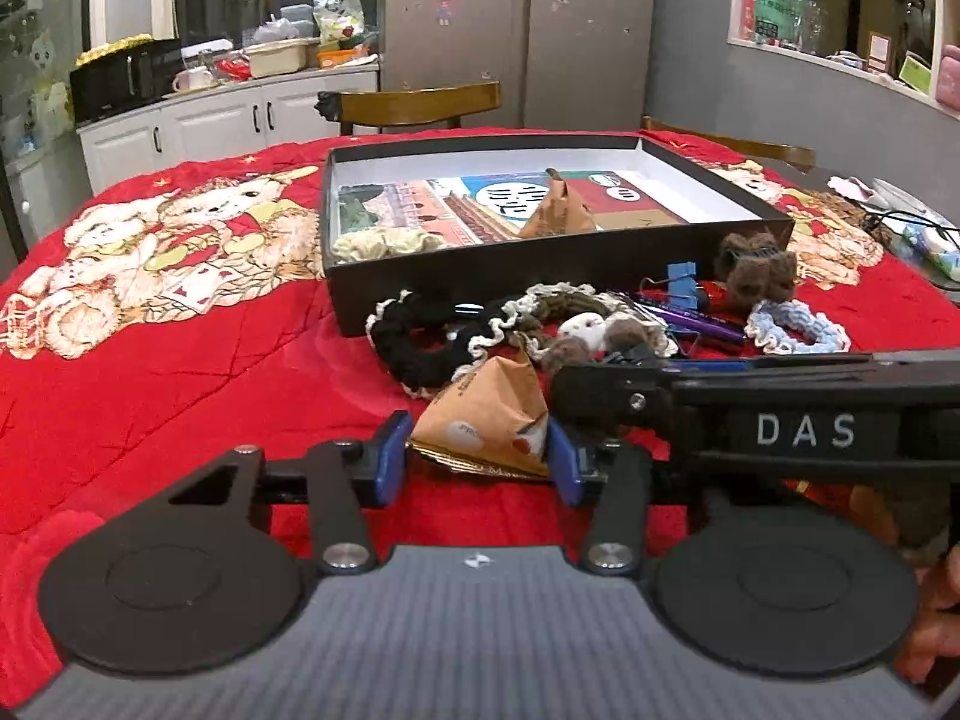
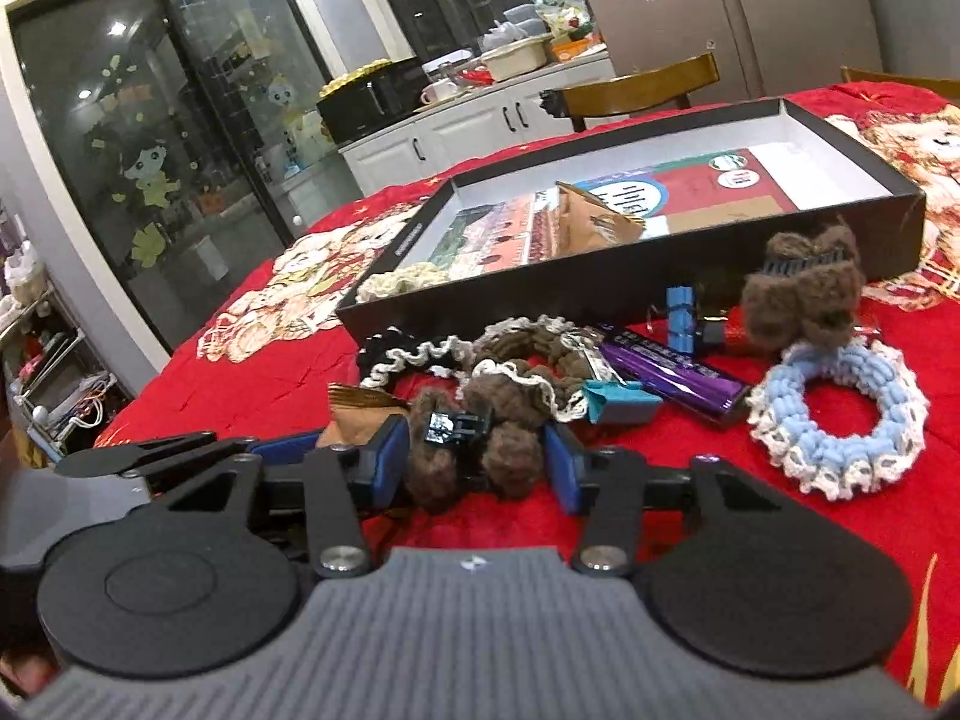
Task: Organize objects
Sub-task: 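Grasp a second tan paper packet with left tool while right tool grasps a brown fuzzy bow, then carry the tan packet in left tool and brown bow in right tool into the black box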
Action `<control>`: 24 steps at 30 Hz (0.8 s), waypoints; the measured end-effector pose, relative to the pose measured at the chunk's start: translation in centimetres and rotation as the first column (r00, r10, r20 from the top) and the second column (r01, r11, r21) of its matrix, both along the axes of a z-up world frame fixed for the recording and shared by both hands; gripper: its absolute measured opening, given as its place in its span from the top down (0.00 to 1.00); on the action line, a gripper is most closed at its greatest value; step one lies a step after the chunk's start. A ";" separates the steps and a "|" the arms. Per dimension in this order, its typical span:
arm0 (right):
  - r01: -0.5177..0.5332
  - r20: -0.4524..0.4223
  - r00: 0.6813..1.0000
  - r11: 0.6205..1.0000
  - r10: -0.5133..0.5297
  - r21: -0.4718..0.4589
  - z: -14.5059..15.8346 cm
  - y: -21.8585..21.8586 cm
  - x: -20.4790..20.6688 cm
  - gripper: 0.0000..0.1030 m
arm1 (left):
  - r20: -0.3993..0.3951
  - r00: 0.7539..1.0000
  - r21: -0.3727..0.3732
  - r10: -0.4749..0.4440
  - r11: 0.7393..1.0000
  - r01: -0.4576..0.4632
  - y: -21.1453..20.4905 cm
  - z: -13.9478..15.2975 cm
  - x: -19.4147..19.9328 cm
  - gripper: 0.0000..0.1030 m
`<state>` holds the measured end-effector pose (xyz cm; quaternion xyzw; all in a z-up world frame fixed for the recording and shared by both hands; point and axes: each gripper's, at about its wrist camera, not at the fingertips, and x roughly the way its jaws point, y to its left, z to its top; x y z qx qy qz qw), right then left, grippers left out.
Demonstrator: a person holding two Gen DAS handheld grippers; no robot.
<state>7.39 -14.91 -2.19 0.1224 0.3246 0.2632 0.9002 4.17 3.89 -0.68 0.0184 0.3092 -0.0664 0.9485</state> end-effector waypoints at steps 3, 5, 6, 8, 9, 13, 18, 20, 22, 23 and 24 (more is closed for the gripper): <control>0.002 0.004 1.000 1.000 -0.002 0.000 0.0 -0.1 -0.3 0.55 | -0.003 1.000 0.002 0.002 1.000 -0.002 0.0 0.0 -0.1 0.48; 0.002 0.000 1.000 1.000 -0.002 0.006 0.0 -0.2 -0.4 0.57 | -0.003 1.000 0.005 0.013 1.000 -0.013 0.0 0.1 -0.2 0.48; 0.002 -0.002 1.000 1.000 -0.002 0.008 0.0 -0.2 -0.4 0.57 | -0.002 1.000 0.007 0.019 1.000 -0.019 0.0 0.1 -0.3 0.48; 0.004 -0.001 1.000 1.000 -0.004 0.010 0.0 -0.4 -0.6 0.59 | -0.004 0.999 0.006 0.033 0.999 -0.033 0.0 0.2 -0.5 0.48; 0.004 -0.001 1.000 1.000 -0.004 0.011 0.0 -0.5 -0.6 0.59 | -0.004 0.999 0.007 0.035 0.999 -0.035 0.0 0.2 -0.5 0.48; -0.002 -0.001 1.000 1.000 0.002 0.019 0.2 -0.8 -0.8 0.60 | -0.007 0.999 0.007 0.050 0.999 -0.050 0.1 0.2 -0.6 0.49; -0.010 -0.003 1.000 0.999 0.010 0.041 0.2 -1.1 -0.9 0.60 | -0.007 0.998 0.010 0.066 0.998 -0.066 0.2 0.4 -0.8 0.49; -0.013 0.001 1.000 0.999 0.013 0.048 0.2 -1.2 -1.0 0.60 | -0.012 0.997 0.006 0.072 0.997 -0.071 0.3 0.4 -0.9 0.49; -0.015 0.004 1.000 0.999 0.015 0.052 0.2 -1.3 -1.0 0.60 | -0.015 0.997 0.001 0.079 0.997 -0.079 0.5 0.5 -0.9 0.49; -0.015 0.005 1.000 0.998 0.014 0.054 0.2 -1.2 -1.1 0.60 | -0.016 0.996 0.002 0.082 0.997 -0.082 0.5 0.5 -1.0 0.49; -0.015 0.007 1.000 0.998 0.015 0.056 0.2 -1.2 -1.1 0.60 | -0.016 0.996 0.001 0.084 0.996 -0.084 0.5 0.5 -1.0 0.49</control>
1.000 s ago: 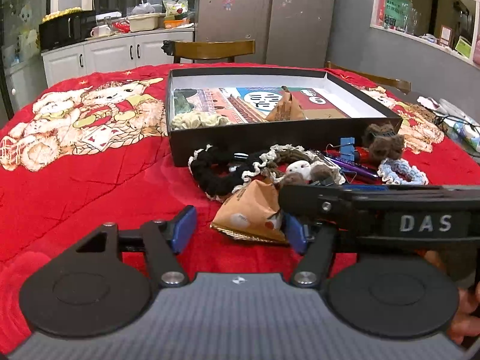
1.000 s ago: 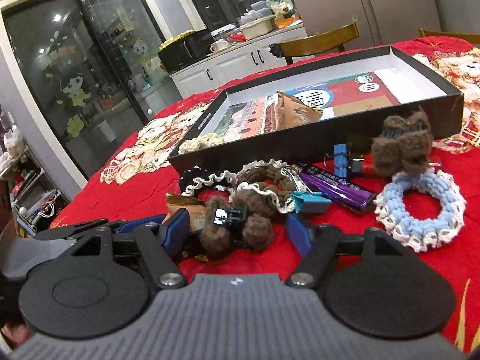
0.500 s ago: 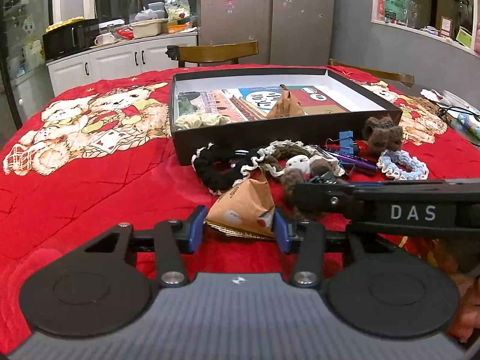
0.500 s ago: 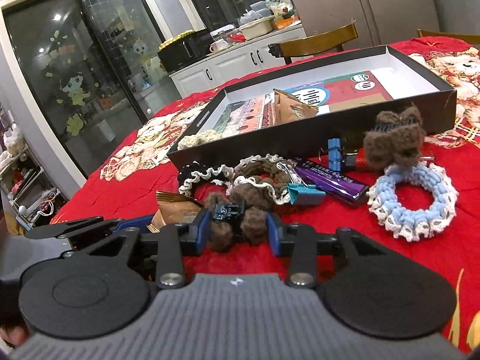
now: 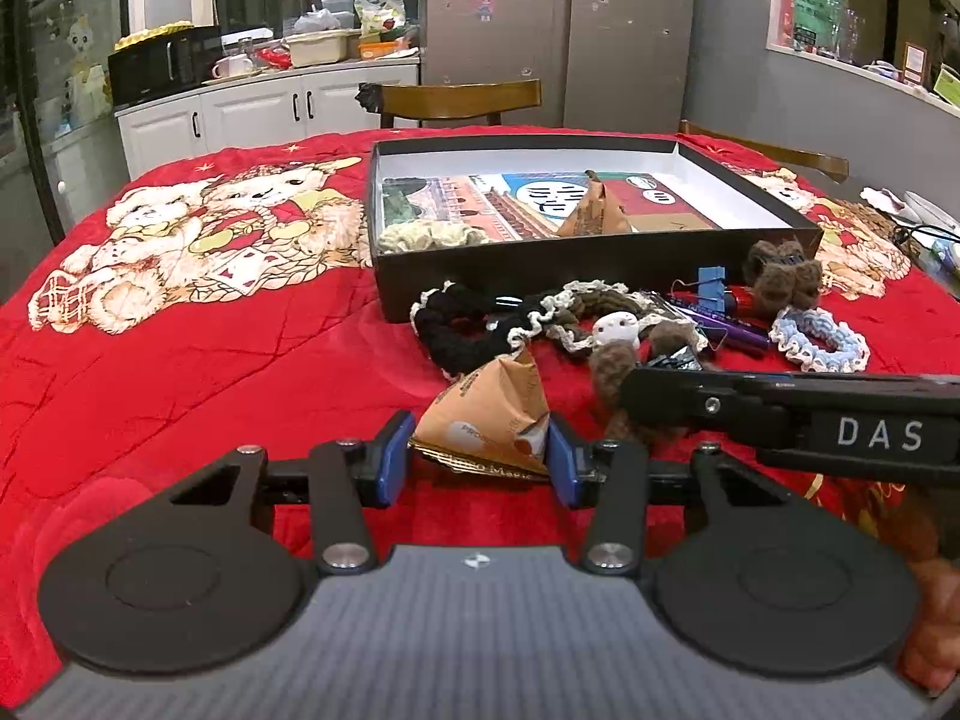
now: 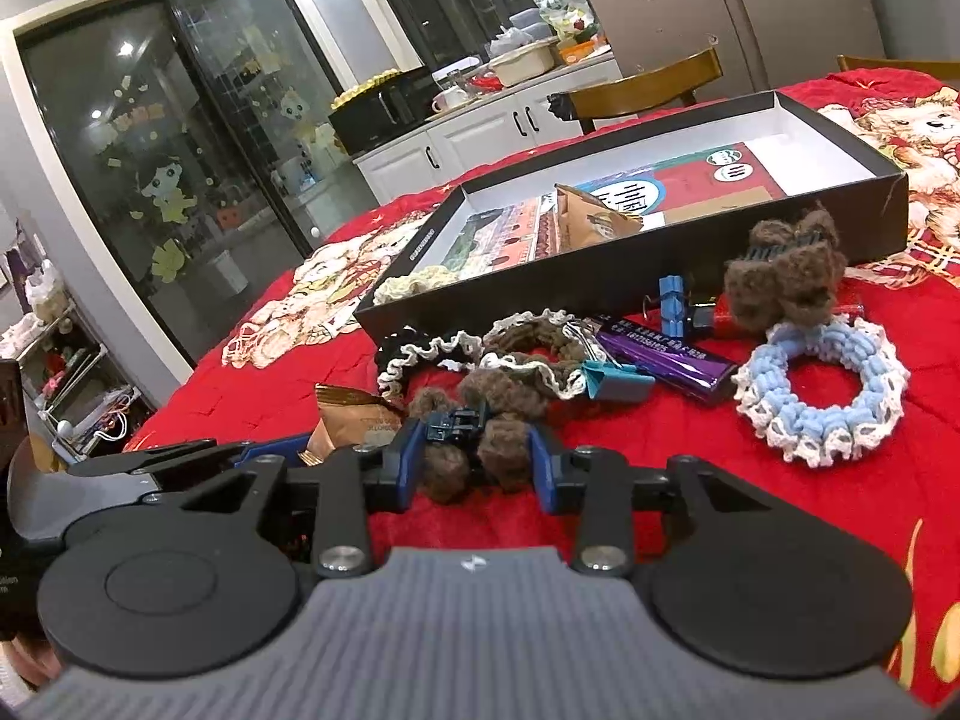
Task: Organize objects
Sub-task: 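Carry the tan packet in left tool and brown bow in right tool into the black box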
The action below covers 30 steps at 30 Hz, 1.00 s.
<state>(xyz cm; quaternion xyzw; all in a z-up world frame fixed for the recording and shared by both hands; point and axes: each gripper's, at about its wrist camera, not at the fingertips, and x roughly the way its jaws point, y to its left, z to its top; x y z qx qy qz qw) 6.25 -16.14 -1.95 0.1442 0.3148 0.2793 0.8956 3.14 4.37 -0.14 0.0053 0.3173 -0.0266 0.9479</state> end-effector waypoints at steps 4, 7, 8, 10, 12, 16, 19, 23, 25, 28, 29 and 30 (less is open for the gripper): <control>-0.017 0.015 1.000 1.000 0.017 0.011 0.2 0.0 -0.4 0.61 | 0.005 1.000 0.008 0.004 1.000 -0.004 -0.1 0.0 -0.1 0.49; -0.023 0.031 0.999 1.000 0.023 0.009 0.3 0.2 -0.6 0.61 | 0.013 1.000 0.016 0.015 1.000 -0.015 -0.1 0.2 -0.3 0.49; -0.028 0.035 0.999 0.999 0.028 0.015 0.3 0.1 -0.7 0.61 | 0.017 1.000 0.019 0.020 1.000 -0.020 -0.1 0.2 -0.4 0.49; -0.035 0.039 0.999 0.999 0.034 0.029 0.5 0.1 -0.7 0.61 | 0.033 0.999 0.026 0.031 0.999 -0.032 -0.1 0.4 -0.6 0.49; -0.040 0.043 0.998 0.998 0.038 0.043 0.6 -0.1 -0.8 0.61 | 0.044 0.998 0.016 0.036 0.999 -0.037 0.1 0.7 -0.7 0.49; -0.041 0.061 0.997 0.997 0.037 0.073 0.8 -0.3 -1.1 0.61 | 0.063 0.997 0.006 0.046 0.999 -0.047 0.4 1.2 -1.0 0.49; -0.051 0.077 0.996 0.995 0.044 0.091 1.0 -0.3 -1.4 0.61 | 0.069 0.996 0.005 0.048 0.999 -0.049 0.4 1.4 -1.1 0.49; -0.057 0.094 0.994 0.994 0.048 0.097 1.2 -0.2 -1.6 0.61 | 0.082 0.995 0.008 0.048 0.999 -0.049 0.2 1.5 -1.4 0.49; -0.058 0.100 0.994 0.993 0.048 0.101 1.3 -0.3 -1.7 0.61 | 0.090 0.995 0.010 0.048 0.999 -0.049 0.2 1.6 -1.6 0.49; -0.054 0.108 0.993 0.993 0.043 0.106 1.5 -0.4 -1.8 0.61 | 0.105 0.993 0.007 0.048 0.999 -0.049 0.2 1.9 -1.9 0.49; -0.051 0.111 0.993 0.993 0.039 0.108 1.5 -0.5 -1.8 0.61 | 0.111 0.993 0.008 0.047 0.999 -0.048 0.2 2.0 -2.1 0.49; -0.050 0.113 0.993 0.993 0.037 0.111 1.6 -0.5 -1.8 0.61 | 0.117 0.992 0.008 0.050 0.999 -0.051 0.2 2.2 -2.2 0.49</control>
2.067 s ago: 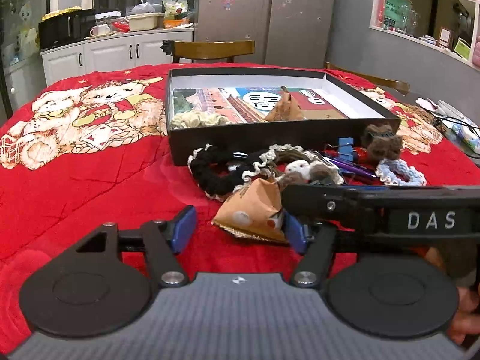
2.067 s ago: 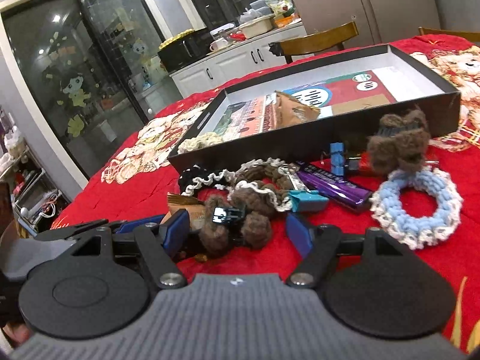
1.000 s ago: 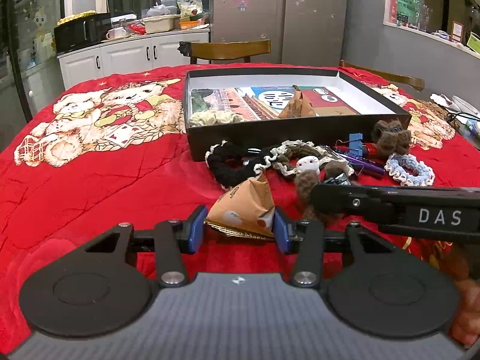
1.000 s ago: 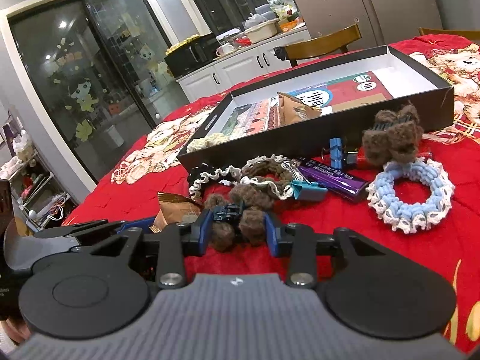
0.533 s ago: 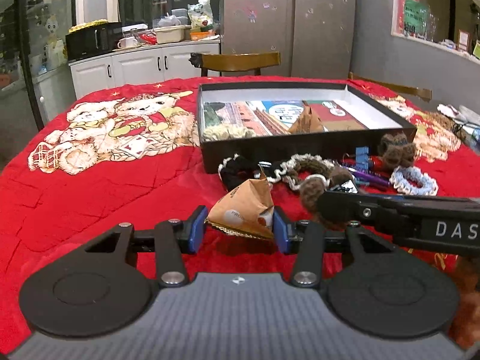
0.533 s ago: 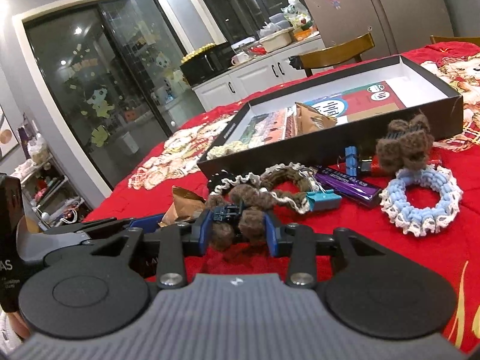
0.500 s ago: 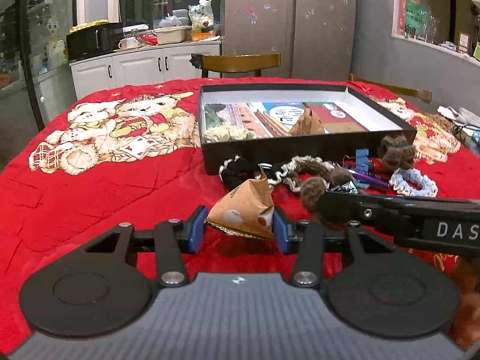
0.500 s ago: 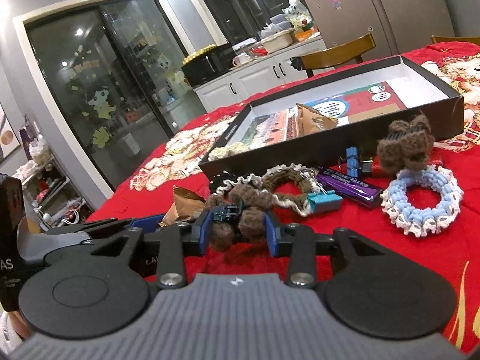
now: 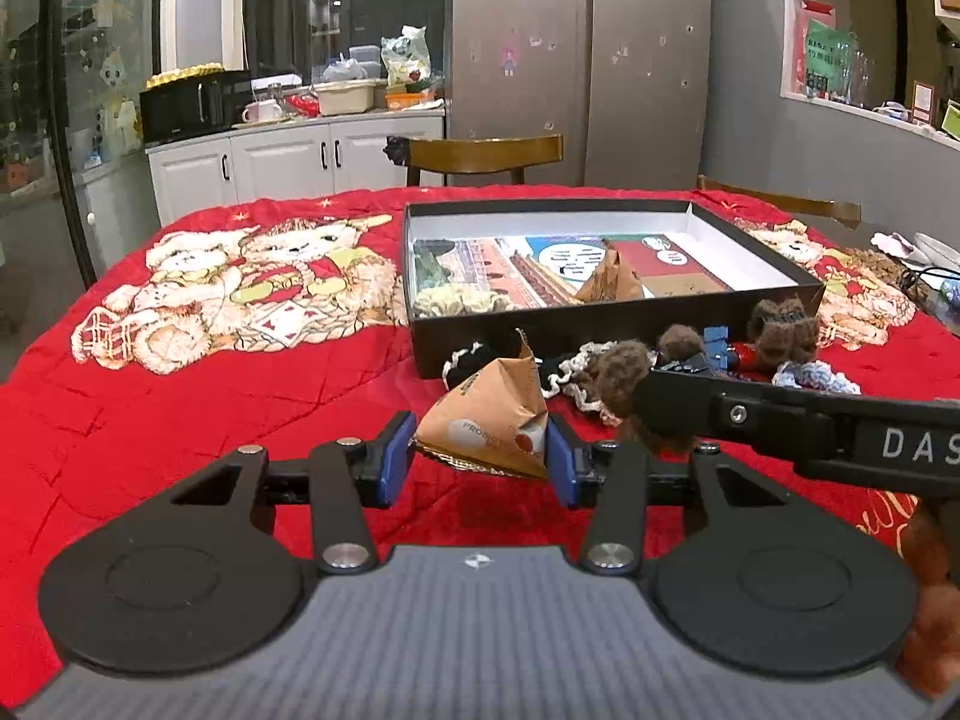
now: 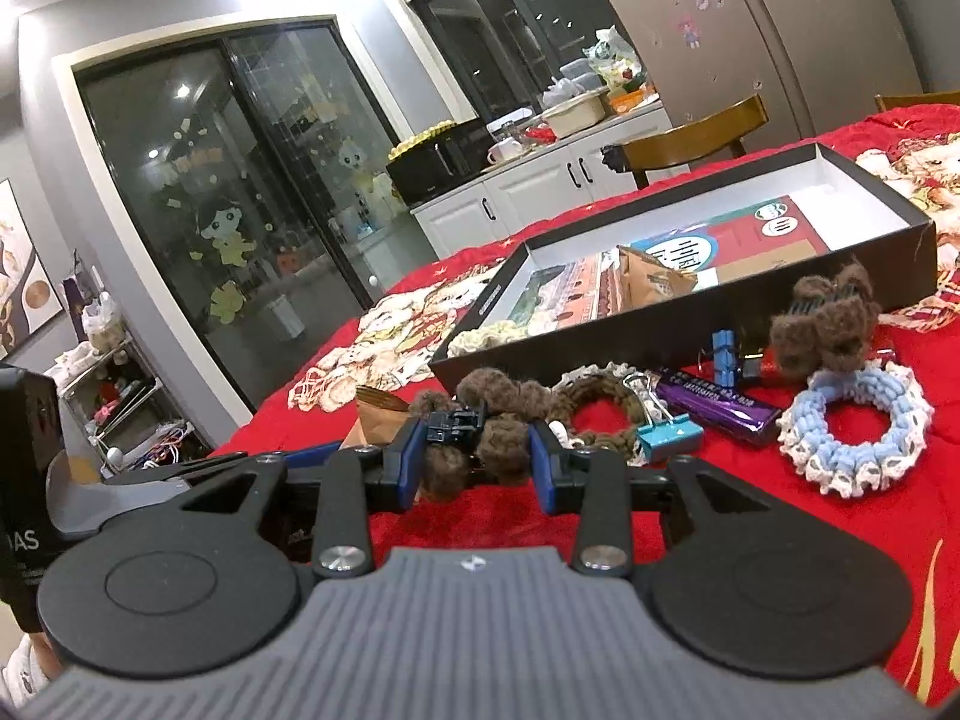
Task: Organize objects
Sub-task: 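Carry the tan packet in left tool and brown bow in right tool into the black box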
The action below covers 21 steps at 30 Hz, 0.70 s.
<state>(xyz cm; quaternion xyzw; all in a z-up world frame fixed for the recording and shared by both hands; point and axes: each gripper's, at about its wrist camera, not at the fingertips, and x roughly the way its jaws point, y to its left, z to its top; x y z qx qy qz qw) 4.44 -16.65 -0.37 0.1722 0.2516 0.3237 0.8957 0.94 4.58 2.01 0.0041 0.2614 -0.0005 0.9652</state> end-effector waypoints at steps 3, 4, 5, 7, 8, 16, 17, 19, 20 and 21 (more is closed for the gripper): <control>0.011 0.007 1.000 1.000 -0.011 0.006 0.2 -0.2 -0.1 0.61 | 0.014 1.000 0.002 0.008 1.000 -0.008 0.0 0.3 -0.3 0.49; 0.017 0.011 1.000 1.000 -0.017 0.008 0.3 -0.3 -0.1 0.61 | 0.020 1.000 0.001 0.014 1.000 -0.014 0.1 0.3 -0.4 0.49; 0.024 0.018 1.000 1.000 -0.025 0.004 0.5 -0.4 -0.1 0.61 | 0.025 1.000 0.003 0.016 1.000 -0.016 0.1 0.4 -0.3 0.49; 0.043 0.032 0.999 0.999 -0.043 0.003 0.8 -0.7 -0.2 0.61 | 0.036 0.999 0.008 0.036 0.999 -0.036 0.3 0.6 -0.3 0.49; 0.055 0.039 0.998 0.998 -0.055 0.001 1.0 -0.8 -0.3 0.61 | 0.046 0.998 0.015 0.042 0.999 -0.043 0.4 0.8 -0.3 0.49; 0.165 0.077 0.984 0.986 -0.163 -0.020 3.4 -1.8 -0.4 0.61 | 0.105 0.994 0.016 0.028 0.999 -0.029 1.0 2.6 -0.8 0.49; 0.168 0.079 0.983 0.986 -0.166 -0.022 3.7 -1.8 -0.3 0.61 | 0.113 0.993 0.023 0.021 0.999 -0.024 0.8 2.8 -0.9 0.49; 0.165 0.082 0.983 0.986 -0.164 -0.013 4.3 -2.1 -0.3 0.61 | 0.114 0.993 0.027 0.012 1.000 -0.015 0.3 3.3 -0.8 0.49; 0.166 0.087 0.983 0.986 -0.164 -0.012 4.7 -2.2 -0.3 0.61 | 0.108 0.994 0.018 0.008 1.000 -0.010 0.2 3.6 -0.8 0.49; 0.172 0.094 0.981 0.985 -0.170 -0.014 5.2 -2.4 -0.4 0.61 | 0.099 0.995 0.005 0.004 1.000 -0.004 0.1 3.9 -0.7 0.49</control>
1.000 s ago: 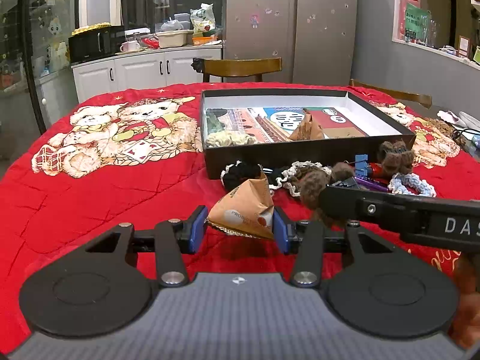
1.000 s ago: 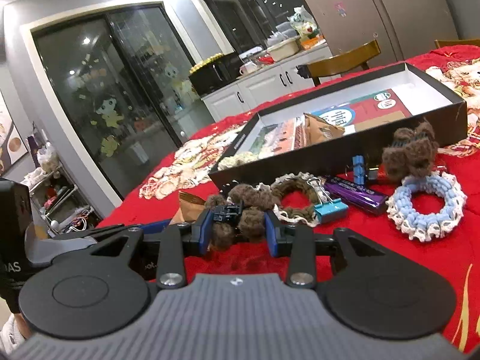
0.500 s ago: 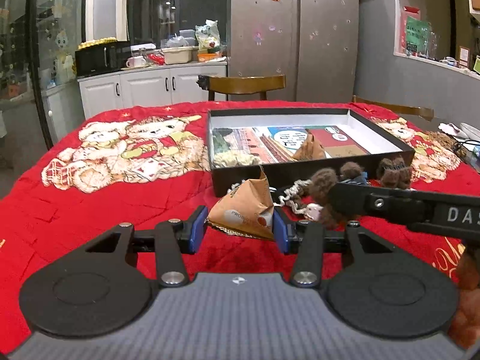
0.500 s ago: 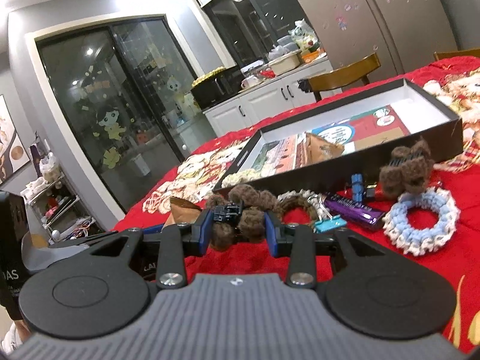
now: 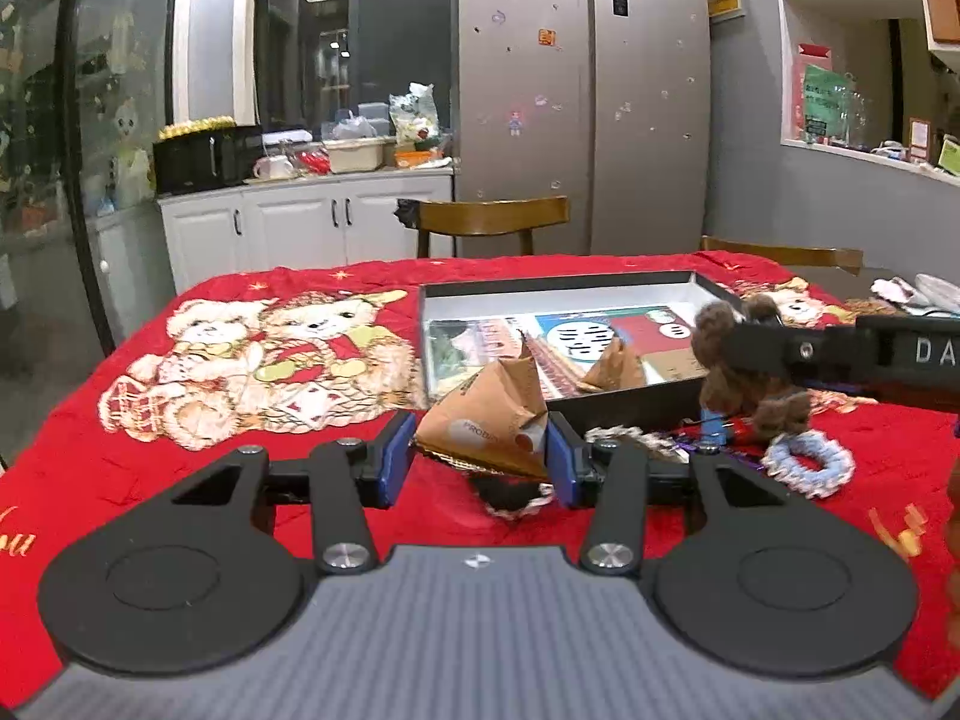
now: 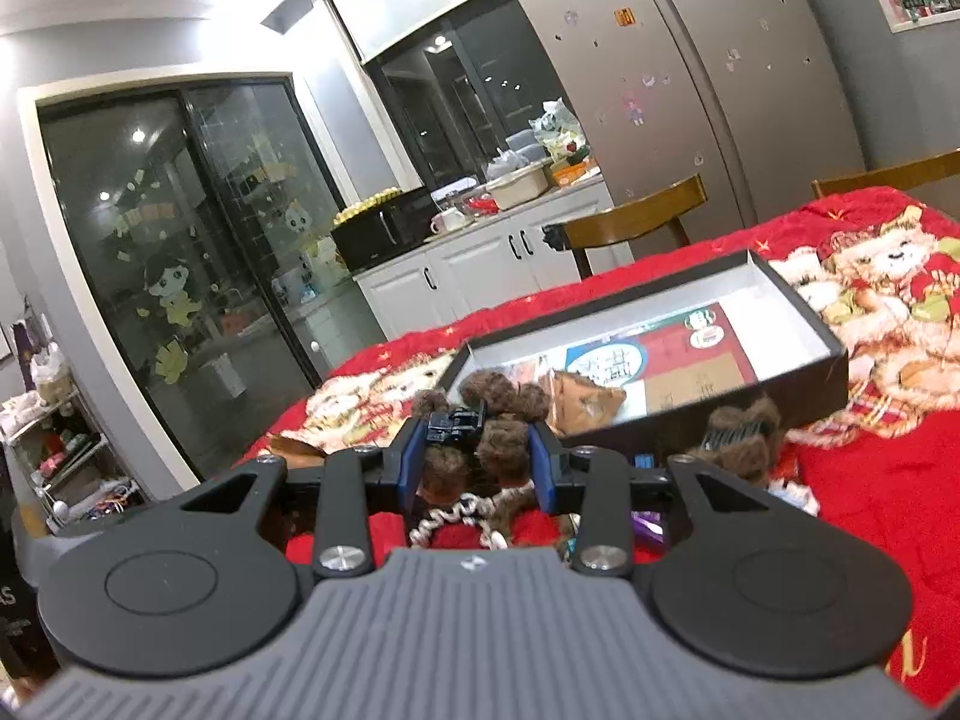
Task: Organize objects
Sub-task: 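Carry the tan packet in left tool and brown bow in right tool into the black box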
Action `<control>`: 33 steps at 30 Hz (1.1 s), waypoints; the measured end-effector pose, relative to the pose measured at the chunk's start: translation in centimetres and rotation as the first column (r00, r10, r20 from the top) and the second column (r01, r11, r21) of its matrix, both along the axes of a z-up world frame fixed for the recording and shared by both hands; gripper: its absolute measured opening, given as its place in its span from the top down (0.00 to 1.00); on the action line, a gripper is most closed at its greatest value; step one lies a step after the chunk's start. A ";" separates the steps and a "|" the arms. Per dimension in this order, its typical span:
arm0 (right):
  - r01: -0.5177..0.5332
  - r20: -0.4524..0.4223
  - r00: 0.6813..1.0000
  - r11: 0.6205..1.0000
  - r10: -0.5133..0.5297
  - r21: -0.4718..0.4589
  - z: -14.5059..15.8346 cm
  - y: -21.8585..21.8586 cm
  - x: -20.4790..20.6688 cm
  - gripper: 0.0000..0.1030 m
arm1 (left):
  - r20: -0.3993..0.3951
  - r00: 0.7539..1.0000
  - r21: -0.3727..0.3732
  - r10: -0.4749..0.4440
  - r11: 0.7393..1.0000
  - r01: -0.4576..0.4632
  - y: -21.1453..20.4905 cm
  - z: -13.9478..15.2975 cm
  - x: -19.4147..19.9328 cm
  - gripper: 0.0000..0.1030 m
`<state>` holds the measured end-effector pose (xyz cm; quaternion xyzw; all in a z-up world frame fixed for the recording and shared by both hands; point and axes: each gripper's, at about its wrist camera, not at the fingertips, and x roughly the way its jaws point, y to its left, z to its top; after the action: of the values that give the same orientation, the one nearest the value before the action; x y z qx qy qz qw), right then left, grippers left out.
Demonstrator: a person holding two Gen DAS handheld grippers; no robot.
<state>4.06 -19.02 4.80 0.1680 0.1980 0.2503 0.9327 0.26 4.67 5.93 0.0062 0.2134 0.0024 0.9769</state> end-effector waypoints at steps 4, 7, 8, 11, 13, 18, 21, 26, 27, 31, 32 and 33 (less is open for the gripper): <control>0.017 0.019 1.000 1.000 -0.017 -0.003 1.8 -0.5 0.0 0.61 | -0.019 1.000 -0.026 -0.005 1.000 0.005 -0.3 1.3 0.6 0.49; 0.025 0.029 0.999 1.000 -0.024 -0.008 3.5 -0.7 0.3 0.61 | -0.026 1.000 -0.030 -0.010 0.999 0.010 -0.5 2.6 1.3 0.49; 0.029 0.036 0.999 0.999 -0.029 -0.013 4.2 -0.6 0.4 0.61 | -0.027 1.000 -0.032 -0.011 0.999 0.010 -0.5 3.1 1.6 0.49; 0.048 0.076 0.996 0.999 -0.046 -0.023 6.1 -0.5 0.8 0.61 | -0.033 0.999 -0.045 -0.018 0.999 0.017 -0.7 4.8 2.8 0.49; 0.060 0.096 0.994 0.998 -0.056 -0.032 7.2 -0.3 1.4 0.61 | -0.031 0.999 -0.043 -0.018 0.999 0.016 -0.9 5.9 3.7 0.49; 0.064 0.077 0.995 0.998 -0.063 -0.009 9.6 -0.1 4.0 0.61 | -0.025 0.999 -0.050 0.021 0.999 -0.022 -0.9 8.4 6.5 0.49; 0.080 0.066 0.995 0.997 -0.079 -0.007 10.2 0.3 6.0 0.61 | -0.033 0.999 -0.076 0.016 0.997 -0.018 -1.0 9.5 8.1 0.49; 0.091 0.047 0.995 0.996 -0.090 -0.008 10.7 1.2 9.5 0.61 | -0.025 1.000 -0.112 0.010 0.994 -0.012 -1.0 10.7 11.2 0.49; 0.091 0.041 0.995 0.996 -0.090 -0.004 10.7 1.3 10.1 0.61 | -0.021 1.000 -0.135 0.020 0.991 -0.023 -0.7 10.8 11.8 0.49; 0.100 0.010 0.995 0.995 -0.100 0.010 10.2 1.6 12.6 0.61 | -0.050 0.998 -0.212 0.025 0.977 -0.035 0.0 11.0 14.6 0.49; 0.105 0.009 0.994 0.994 -0.105 0.009 10.0 1.8 12.9 0.61 | -0.052 0.998 -0.212 0.029 0.977 -0.040 0.0 11.0 15.3 0.49; 0.109 0.008 0.994 0.994 -0.109 0.008 9.8 1.9 13.4 0.61 | -0.052 0.998 -0.197 0.030 0.980 -0.039 -0.2 11.1 16.0 0.49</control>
<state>17.45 -17.12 14.63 0.1810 0.1838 0.2006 0.9451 16.22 4.49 17.02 -0.0946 0.2365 -0.0020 0.9670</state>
